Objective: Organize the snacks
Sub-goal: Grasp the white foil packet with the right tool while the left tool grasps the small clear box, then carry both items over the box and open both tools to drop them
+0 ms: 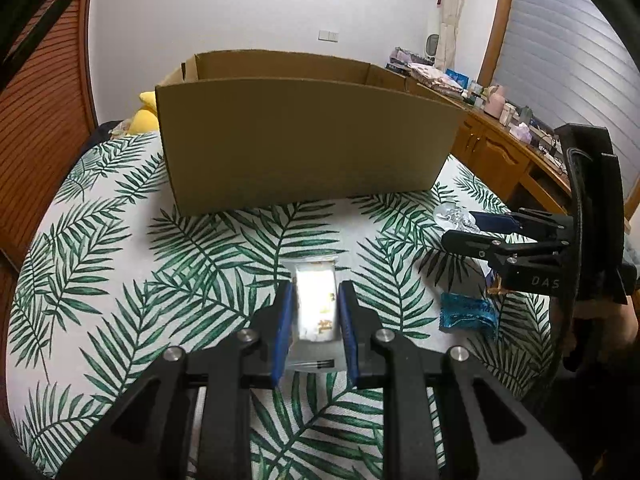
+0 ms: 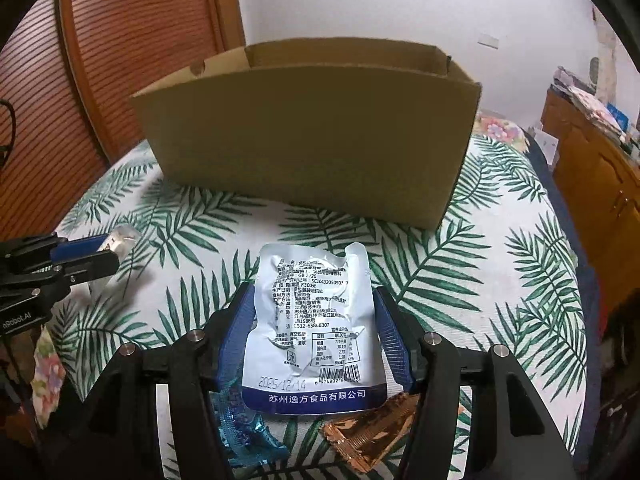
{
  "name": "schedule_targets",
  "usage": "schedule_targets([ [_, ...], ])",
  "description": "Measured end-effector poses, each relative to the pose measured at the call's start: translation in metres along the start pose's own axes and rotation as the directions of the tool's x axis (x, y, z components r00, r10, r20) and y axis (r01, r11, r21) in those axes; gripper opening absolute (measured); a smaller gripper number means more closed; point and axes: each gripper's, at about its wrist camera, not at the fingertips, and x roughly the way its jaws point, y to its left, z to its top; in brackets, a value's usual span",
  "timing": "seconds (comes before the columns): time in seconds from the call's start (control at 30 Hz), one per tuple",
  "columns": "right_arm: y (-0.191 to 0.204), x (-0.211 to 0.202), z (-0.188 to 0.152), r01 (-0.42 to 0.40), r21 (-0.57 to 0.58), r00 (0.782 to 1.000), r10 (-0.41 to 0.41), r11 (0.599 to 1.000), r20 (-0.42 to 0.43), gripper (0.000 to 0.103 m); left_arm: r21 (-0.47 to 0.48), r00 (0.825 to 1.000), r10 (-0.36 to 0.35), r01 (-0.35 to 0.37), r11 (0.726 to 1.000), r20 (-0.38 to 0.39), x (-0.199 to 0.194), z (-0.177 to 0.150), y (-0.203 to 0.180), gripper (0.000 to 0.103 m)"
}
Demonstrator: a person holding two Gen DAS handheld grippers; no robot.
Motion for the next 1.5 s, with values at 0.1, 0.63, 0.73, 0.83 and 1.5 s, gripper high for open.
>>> schedule_targets([
  [0.1,-0.002,-0.006,0.0,0.005,0.008,1.0,-0.005,1.0,0.025,0.061,0.0,1.0,0.001,-0.001,1.0,0.016,-0.004,0.002,-0.002,0.02],
  [0.63,-0.014,-0.041,0.007,0.005,0.071,0.983,-0.018,0.997,0.182,0.061,0.015,0.994,-0.003,0.001,1.0,0.109,-0.019,0.043,-0.005,0.02],
  [0.73,-0.018,-0.046,0.007,0.01,0.083,0.98,-0.026,0.996,0.195,0.061,0.021,0.992,-0.007,0.004,1.0,0.123,-0.023,0.05,-0.006,0.02],
  [0.83,-0.021,-0.048,0.006,0.012,0.092,0.979,-0.03,0.996,0.201,0.061,0.027,0.991,-0.011,0.007,1.0,0.136,-0.026,0.057,-0.007,0.02],
  [1.5,-0.023,-0.068,0.065,0.029,0.026,0.959,-0.035,0.999,0.28,0.061,0.058,0.979,-0.03,0.019,0.998,0.202,-0.032,0.136,0.004,0.02],
])
